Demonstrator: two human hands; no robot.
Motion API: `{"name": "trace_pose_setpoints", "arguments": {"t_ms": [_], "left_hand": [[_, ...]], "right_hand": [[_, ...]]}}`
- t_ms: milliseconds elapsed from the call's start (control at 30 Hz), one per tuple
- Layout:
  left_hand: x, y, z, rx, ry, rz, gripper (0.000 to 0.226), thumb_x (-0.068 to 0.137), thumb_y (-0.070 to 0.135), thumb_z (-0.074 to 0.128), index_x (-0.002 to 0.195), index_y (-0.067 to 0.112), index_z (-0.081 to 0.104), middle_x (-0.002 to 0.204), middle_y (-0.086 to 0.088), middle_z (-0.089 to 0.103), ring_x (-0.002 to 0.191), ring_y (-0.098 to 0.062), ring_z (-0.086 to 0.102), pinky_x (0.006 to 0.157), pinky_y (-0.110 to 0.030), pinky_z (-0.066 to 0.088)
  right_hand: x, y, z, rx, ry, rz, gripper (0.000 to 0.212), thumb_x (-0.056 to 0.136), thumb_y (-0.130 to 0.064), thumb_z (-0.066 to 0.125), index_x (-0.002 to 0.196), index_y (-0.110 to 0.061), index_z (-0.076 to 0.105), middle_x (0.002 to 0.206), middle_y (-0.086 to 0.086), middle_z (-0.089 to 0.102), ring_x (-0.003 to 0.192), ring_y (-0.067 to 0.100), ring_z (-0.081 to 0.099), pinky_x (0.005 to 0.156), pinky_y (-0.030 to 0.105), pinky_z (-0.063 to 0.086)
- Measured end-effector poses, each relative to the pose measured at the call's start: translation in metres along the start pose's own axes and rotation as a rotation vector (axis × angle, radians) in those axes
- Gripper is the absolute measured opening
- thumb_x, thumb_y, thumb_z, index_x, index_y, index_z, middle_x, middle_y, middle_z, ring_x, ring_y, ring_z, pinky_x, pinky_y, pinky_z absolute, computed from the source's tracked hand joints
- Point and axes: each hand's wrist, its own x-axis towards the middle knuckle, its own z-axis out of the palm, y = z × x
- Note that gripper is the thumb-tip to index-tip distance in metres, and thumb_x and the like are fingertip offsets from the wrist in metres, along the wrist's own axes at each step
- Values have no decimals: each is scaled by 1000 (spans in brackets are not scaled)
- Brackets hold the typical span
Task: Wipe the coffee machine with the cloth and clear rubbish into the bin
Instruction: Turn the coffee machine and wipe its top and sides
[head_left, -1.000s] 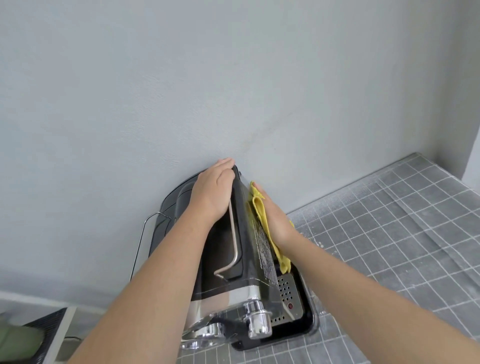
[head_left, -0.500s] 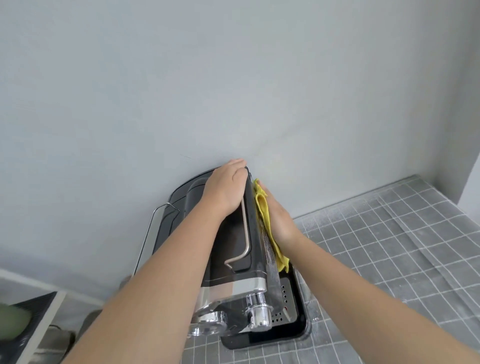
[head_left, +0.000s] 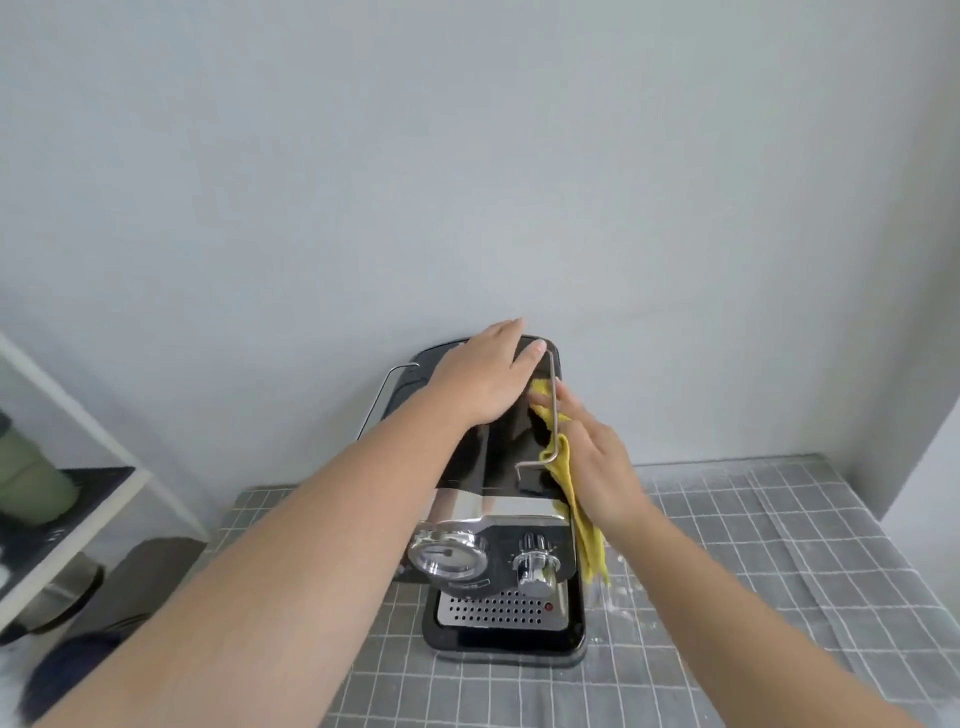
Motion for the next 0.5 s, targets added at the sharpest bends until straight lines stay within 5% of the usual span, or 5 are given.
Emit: {"name": "trace_pose_setpoints", "arguments": {"t_ms": [100, 167, 267, 400, 500], "left_hand": [[-31, -29, -11, 26, 14, -56, 58, 101, 46, 21, 151, 17, 18, 160, 2, 17, 148, -13, 14, 121, -39, 14], [-50, -51, -15, 37, 20, -104, 58, 101, 45, 22, 152, 17, 18, 161, 2, 15, 148, -13, 12, 121, -35, 11], [-76, -80, -14, 26, 5, -162, 57, 101, 43, 23, 151, 16, 20, 161, 3, 13, 148, -11, 8, 119, -31, 9], [-95, -100, -9, -132, -6, -150, 54, 102, 38, 27, 152, 17, 19, 161, 7, 9, 148, -7, 3, 118, -28, 5], [-100, -107, -3, -263, -2, -96, 53, 103, 34, 27, 152, 18, 16, 161, 10, 4, 147, -4, 1, 118, -27, 3]], "right_hand": [[6, -8, -3, -84, -15, 2, 34, 96, -25, 34, 105, -46, 59, 142, -14, 45, 134, 3, 35, 112, 29, 26], [-15, -9, 3, -65, 60, 10, 35, 95, -24, 35, 101, -44, 63, 122, -12, 63, 99, 4, 59, 90, 27, 45], [-50, -16, 16, 57, 285, 57, 39, 93, -10, 34, 94, -24, 70, 85, -6, 68, 57, 7, 51, 55, 18, 45], [-44, -42, 10, 182, 676, 304, 42, 88, -17, 27, 77, -21, 67, 72, 4, 58, 61, 20, 43, 53, 26, 38], [-29, -75, 14, 99, 695, 88, 37, 89, -19, 28, 82, -24, 64, 82, 1, 67, 64, 15, 52, 58, 27, 42]]}}
